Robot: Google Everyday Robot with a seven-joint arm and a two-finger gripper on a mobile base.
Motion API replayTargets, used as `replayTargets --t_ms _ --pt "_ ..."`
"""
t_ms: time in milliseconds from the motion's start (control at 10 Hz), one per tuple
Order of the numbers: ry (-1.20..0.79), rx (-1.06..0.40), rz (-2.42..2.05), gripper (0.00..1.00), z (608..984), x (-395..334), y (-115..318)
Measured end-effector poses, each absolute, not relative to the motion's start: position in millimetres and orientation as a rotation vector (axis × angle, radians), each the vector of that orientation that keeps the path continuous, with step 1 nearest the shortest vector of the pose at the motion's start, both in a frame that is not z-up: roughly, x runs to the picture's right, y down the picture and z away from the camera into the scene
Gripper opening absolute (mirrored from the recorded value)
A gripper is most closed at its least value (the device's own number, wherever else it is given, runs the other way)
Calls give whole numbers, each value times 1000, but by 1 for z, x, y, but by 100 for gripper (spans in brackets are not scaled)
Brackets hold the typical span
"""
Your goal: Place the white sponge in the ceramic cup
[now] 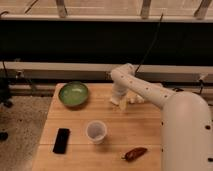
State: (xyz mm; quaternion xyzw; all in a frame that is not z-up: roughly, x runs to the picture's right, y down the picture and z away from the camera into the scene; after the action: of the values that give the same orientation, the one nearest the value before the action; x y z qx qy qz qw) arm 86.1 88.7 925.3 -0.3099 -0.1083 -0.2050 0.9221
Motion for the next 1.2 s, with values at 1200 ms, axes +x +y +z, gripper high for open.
replayTargets --t_ms 1200 --pt "-293 -686 -526 80 960 95 59"
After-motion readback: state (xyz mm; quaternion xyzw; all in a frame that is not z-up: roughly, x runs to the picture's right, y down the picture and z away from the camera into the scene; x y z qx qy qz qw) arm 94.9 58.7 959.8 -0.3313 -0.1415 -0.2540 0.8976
